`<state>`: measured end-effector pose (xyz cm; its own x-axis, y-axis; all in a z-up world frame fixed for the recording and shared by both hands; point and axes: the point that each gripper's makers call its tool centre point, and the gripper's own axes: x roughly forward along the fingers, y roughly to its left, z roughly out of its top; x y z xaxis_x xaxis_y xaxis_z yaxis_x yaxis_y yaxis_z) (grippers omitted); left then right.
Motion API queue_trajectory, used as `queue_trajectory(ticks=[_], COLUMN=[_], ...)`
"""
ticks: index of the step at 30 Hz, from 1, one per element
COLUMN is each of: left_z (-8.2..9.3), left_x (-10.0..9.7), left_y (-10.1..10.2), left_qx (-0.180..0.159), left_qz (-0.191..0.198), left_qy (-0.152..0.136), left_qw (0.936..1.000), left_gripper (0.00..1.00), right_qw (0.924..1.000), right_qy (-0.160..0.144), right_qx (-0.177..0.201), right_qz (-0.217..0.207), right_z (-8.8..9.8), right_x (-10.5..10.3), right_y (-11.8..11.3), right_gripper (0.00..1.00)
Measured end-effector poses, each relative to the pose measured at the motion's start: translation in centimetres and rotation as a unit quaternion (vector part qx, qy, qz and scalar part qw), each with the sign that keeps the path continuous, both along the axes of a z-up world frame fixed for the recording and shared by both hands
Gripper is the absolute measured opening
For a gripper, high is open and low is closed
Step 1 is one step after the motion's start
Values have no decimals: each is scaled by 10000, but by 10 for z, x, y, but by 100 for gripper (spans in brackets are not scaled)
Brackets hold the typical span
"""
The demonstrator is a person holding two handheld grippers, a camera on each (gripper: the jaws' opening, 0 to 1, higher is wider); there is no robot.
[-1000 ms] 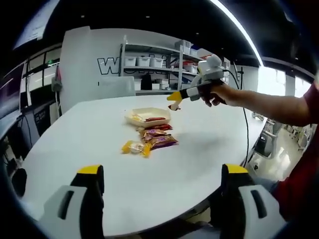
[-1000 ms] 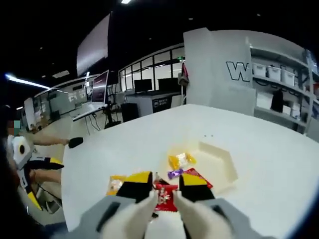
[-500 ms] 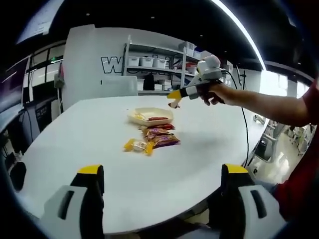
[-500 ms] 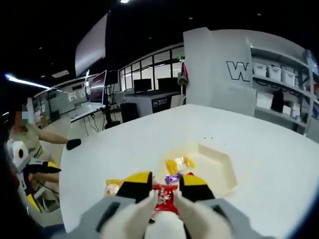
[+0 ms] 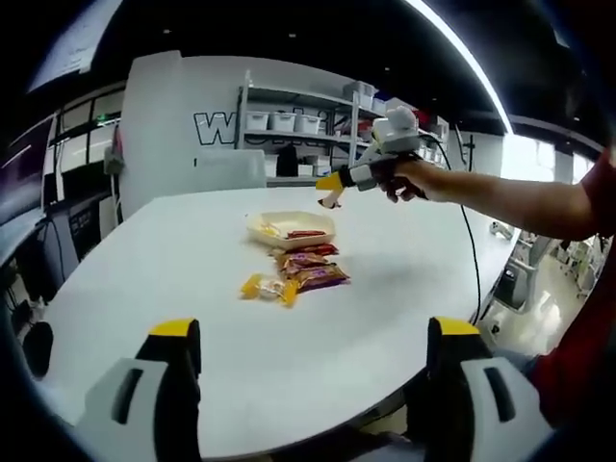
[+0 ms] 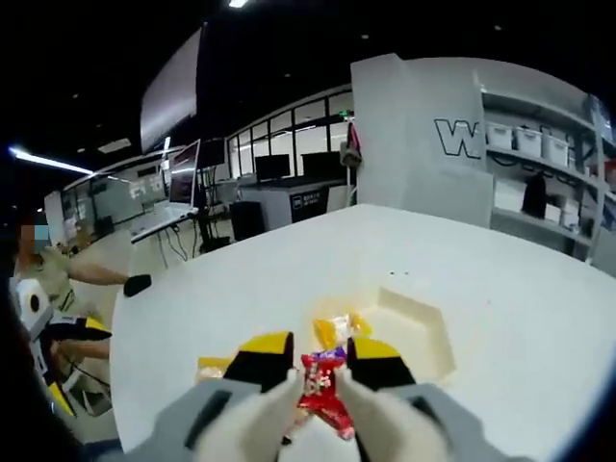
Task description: Place the target food into the container with the food tongs after gripping and lifting it, then release it inside without dropping or visibly crushing the food.
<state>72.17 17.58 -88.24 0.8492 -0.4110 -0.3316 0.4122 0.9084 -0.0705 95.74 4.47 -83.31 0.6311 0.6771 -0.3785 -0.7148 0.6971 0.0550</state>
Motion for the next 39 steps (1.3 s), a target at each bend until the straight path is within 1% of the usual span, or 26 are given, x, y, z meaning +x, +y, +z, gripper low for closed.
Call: queue_trajectory(ticks=[6, 14, 19, 21, 23, 27, 31, 33, 34, 35, 39], left_z=[3, 9, 4, 4, 5, 6, 6, 5, 5, 4, 2], left_x=[3, 3, 2, 1, 0, 0, 0, -1, -1, -2, -2], left_y=[-1, 1, 6, 7, 10, 13, 13, 12, 11, 11, 12], left_qx=[32, 8, 5, -9, -5, -14, -6, -65, -135, -223, -174], left_qz=[-18, 7, 65, 73, 92, 132, 114, 98, 86, 87, 113], left_qy=[-29, -112, -57, -60, -73, -79, -81, -91, -104, -58, -58], left_qw=[10000, 9999, 10000, 10000, 9999, 9999, 9999, 9999, 9998, 9997, 9998], left_gripper=[96, 95, 96, 95, 95, 95, 95, 95, 95, 94, 95], right_qw=[10000, 9997, 9996, 9994, 9995, 9995, 9995, 9996, 9996, 9997, 9997], right_qy=[-19, -173, -229, -273, -254, -258, -260, -239, -230, -223, -207], right_qx=[-6, -96, -164, -183, -137, -165, -159, -114, -95, -83, -97], right_qz=[-27, -121, -94, -110, -95, -72, -83, -98, -103, -112, -123], right_z=[4, 11, 14, 16, 16, 15, 16, 18, 18, 18, 16], right_x=[7, 17, 22, 23, 24, 22, 21, 22, 21, 21, 21], right_y=[1, 1, 6, 7, 8, 9, 6, 3, 3, 2, -1], right_gripper=[16, 17, 18, 18, 18, 18, 18, 18, 18, 19, 19])
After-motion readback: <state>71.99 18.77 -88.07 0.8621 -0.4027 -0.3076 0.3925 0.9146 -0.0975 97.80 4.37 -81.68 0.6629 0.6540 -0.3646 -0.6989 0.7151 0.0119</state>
